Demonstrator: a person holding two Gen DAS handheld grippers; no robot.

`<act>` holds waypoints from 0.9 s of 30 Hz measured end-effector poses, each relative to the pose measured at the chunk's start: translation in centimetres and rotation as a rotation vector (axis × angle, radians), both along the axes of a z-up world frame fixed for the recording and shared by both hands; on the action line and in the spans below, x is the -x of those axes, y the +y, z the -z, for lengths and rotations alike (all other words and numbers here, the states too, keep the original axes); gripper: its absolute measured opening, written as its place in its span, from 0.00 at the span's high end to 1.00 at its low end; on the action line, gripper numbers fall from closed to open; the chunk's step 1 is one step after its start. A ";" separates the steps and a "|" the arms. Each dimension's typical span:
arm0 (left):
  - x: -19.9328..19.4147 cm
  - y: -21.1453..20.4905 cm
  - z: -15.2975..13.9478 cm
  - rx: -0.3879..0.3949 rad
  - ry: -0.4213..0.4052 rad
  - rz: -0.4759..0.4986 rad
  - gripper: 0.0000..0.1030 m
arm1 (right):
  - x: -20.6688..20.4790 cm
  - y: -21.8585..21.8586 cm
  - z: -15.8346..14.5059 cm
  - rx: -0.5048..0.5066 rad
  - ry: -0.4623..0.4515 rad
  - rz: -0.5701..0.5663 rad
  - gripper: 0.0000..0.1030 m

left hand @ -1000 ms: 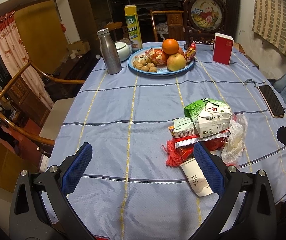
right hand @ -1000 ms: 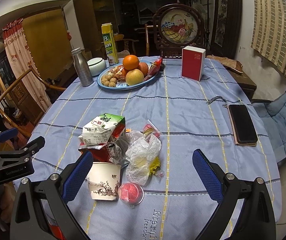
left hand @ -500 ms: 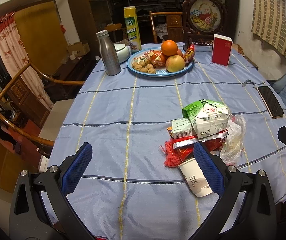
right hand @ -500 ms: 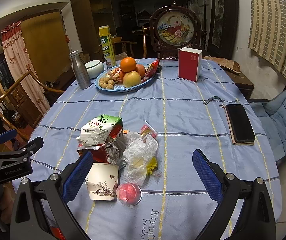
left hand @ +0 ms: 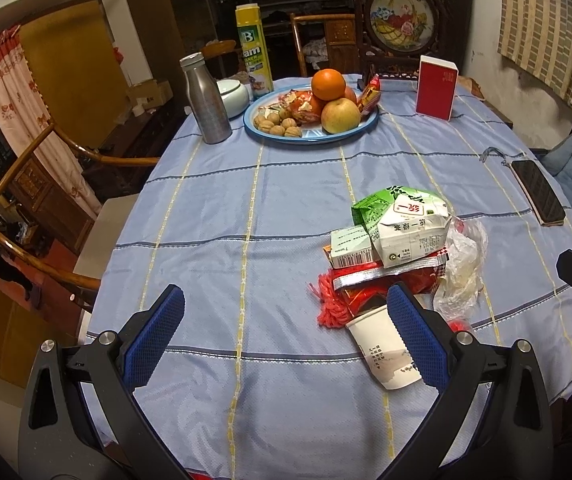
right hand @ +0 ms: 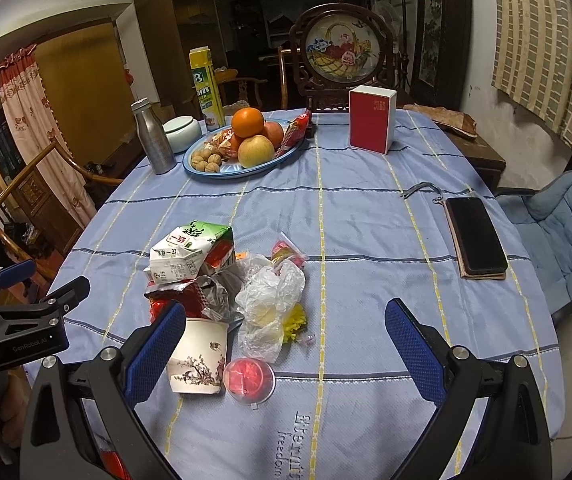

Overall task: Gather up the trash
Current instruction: 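Grasp the white-green carton bag from the pile with the left gripper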

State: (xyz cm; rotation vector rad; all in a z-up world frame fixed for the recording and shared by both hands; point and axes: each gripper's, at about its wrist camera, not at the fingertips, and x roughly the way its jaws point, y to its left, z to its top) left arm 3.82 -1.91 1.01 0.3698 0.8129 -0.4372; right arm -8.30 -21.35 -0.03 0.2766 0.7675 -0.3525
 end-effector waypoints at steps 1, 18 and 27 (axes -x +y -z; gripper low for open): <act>0.0 0.0 0.0 0.000 0.001 0.000 0.06 | 0.0 0.0 0.0 0.000 0.000 0.001 0.05; -2.0 -0.4 2.0 0.037 0.104 0.002 0.06 | 2.1 -0.8 -0.2 0.035 0.005 0.038 0.05; -4.5 -4.5 2.6 0.142 0.245 0.107 0.06 | 6.2 -2.8 -0.2 0.055 0.023 0.165 0.05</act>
